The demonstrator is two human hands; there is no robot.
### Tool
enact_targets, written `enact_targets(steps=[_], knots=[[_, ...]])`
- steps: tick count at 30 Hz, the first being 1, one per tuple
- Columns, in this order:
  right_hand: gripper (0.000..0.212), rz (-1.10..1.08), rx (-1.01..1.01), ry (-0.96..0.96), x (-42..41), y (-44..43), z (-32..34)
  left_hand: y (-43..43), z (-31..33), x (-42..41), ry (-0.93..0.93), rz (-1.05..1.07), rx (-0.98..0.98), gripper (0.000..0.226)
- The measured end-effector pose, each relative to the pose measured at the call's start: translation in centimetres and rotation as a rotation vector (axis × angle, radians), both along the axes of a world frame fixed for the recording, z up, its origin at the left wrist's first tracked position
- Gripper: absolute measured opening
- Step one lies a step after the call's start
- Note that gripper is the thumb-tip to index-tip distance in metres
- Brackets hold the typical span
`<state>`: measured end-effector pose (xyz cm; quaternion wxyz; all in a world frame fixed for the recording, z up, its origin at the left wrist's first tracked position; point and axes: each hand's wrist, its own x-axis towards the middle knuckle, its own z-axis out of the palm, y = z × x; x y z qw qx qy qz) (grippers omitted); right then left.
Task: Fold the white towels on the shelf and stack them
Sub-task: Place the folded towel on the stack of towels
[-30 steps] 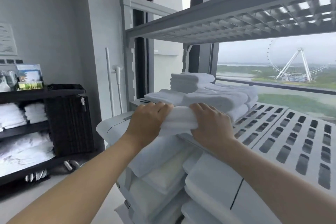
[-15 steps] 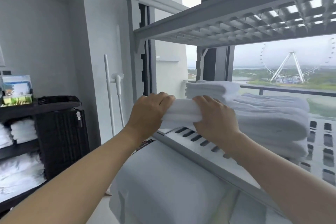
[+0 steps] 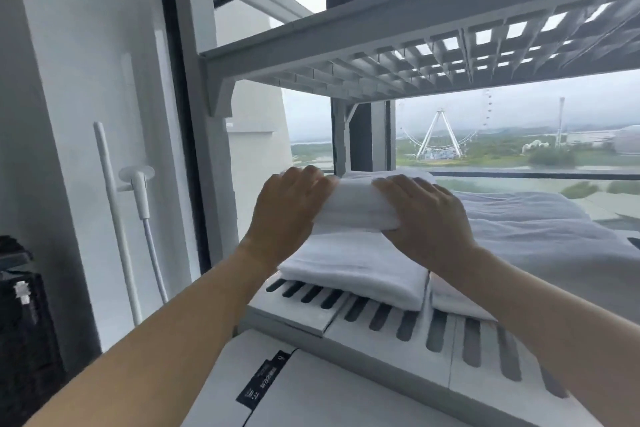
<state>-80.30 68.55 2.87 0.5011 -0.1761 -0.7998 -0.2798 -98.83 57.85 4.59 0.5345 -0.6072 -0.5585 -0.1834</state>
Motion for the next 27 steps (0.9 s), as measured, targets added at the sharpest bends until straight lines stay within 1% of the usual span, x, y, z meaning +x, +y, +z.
enact_targets(steps=[5,7,9,11,13,15,16,18,21,23,25,27], knots=[[0.052,-0.123,0.036,-0.003,-2.8,1.7,1.4,4.1,0.9,-3.8,0.055,-0.099,0.063,0.052],[0.052,-0.167,0.018,-0.016,-3.8,1.9,0.5,5.4,0.3,-5.1,0.073,-0.143,0.065,0.051],[0.054,-0.213,-0.047,-0.078,-4.6,2.1,-2.0,6.2,-2.1,-6.2,0.104,-0.151,-0.013,0.056],[0.058,-0.254,-0.181,-0.201,-5.3,2.1,-5.1,6.5,-5.6,-7.1,0.137,-0.123,-0.183,0.063],[0.062,-0.263,-0.264,-0.270,-5.6,1.9,-7.1,6.6,-8.2,-7.6,0.102,-0.111,-0.316,0.071],[0.063,-0.276,-0.288,-0.252,-5.5,2.0,-7.3,6.6,-8.6,-8.0,0.009,-0.160,-0.353,0.074],[0.062,-0.278,-0.310,-0.249,-5.4,2.1,-7.0,6.6,-8.3,-8.1,-0.019,-0.181,-0.356,0.072],[0.060,-0.267,-0.362,-0.256,-5.0,2.3,-6.9,6.4,-7.8,-8.4,-0.034,-0.187,-0.361,0.064],[0.061,-0.227,-0.465,-0.263,-4.8,2.4,-7.1,6.4,-7.6,-8.8,-0.070,-0.171,-0.385,0.059],[0.061,-0.227,-0.430,-0.229,-4.9,1.9,-6.8,6.8,-7.4,-8.8,-0.090,-0.171,-0.360,0.058],[0.064,-0.239,-0.311,-0.152,-5.2,1.5,-6.4,7.4,-7.0,-8.7,-0.116,-0.191,-0.310,0.053],[0.067,-0.269,-0.250,-0.096,-5.3,1.2,-6.4,8.1,-7.0,-8.7,-0.142,-0.221,-0.289,0.051]])
